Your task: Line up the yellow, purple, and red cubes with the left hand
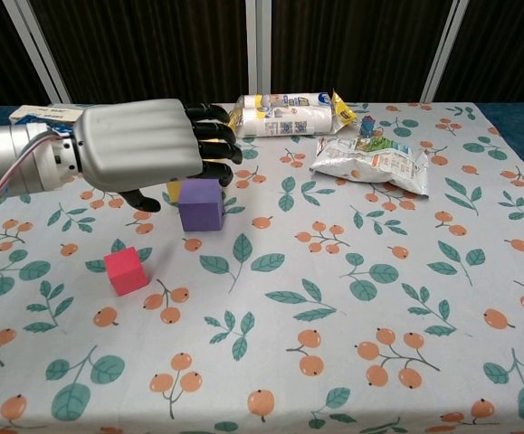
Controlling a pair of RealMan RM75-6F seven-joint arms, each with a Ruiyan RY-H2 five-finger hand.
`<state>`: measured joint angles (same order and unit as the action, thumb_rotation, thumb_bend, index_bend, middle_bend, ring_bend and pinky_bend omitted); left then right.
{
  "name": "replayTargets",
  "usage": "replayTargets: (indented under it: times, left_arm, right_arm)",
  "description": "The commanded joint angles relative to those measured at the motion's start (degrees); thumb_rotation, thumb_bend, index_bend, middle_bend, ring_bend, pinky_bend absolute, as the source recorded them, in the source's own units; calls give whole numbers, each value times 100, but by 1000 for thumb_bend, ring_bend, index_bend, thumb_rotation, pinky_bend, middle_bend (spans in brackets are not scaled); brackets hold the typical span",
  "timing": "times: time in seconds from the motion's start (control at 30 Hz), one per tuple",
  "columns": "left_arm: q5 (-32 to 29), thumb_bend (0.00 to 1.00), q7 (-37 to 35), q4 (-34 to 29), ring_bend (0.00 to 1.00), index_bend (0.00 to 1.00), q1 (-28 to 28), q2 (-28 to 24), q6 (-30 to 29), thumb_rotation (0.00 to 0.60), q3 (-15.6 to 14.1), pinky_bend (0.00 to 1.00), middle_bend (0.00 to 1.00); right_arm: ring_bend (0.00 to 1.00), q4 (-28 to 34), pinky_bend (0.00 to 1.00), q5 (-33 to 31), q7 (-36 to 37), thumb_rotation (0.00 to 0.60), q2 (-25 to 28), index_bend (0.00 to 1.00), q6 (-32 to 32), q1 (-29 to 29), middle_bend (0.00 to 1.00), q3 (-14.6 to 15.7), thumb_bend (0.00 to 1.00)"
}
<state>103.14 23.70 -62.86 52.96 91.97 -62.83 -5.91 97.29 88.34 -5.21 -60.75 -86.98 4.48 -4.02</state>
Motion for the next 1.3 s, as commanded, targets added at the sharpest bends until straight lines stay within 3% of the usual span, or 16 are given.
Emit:
replayTargets:
  times: [0.03, 0.57, 0.83, 1.3]
  left_arm:
    - [-131, 111, 169, -245, 179, 359, 25, -3, 280, 600, 84, 147, 301]
    - [-1121, 128, 1604, -507, 169, 380, 227, 422, 1547, 600, 661, 138, 376]
    - [-1270, 127, 1964, -537, 170, 419, 181, 363, 1627, 600, 649, 137, 391]
    - [-1113, 118, 1862, -369, 170, 437, 209, 236, 1618, 600, 503, 137, 391]
  right_arm:
    - [20, -6, 137, 7, 4, 600, -2, 78, -7, -2, 185, 2, 72]
    - [19, -87, 137, -24, 117, 600, 16, 78, -60, -69, 185, 16, 72]
    - [19, -135, 137, -36, 176, 600, 4, 78, -50, -76, 185, 16, 72]
    - [19, -104, 137, -17, 150, 600, 3, 78, -90, -105, 185, 24, 72]
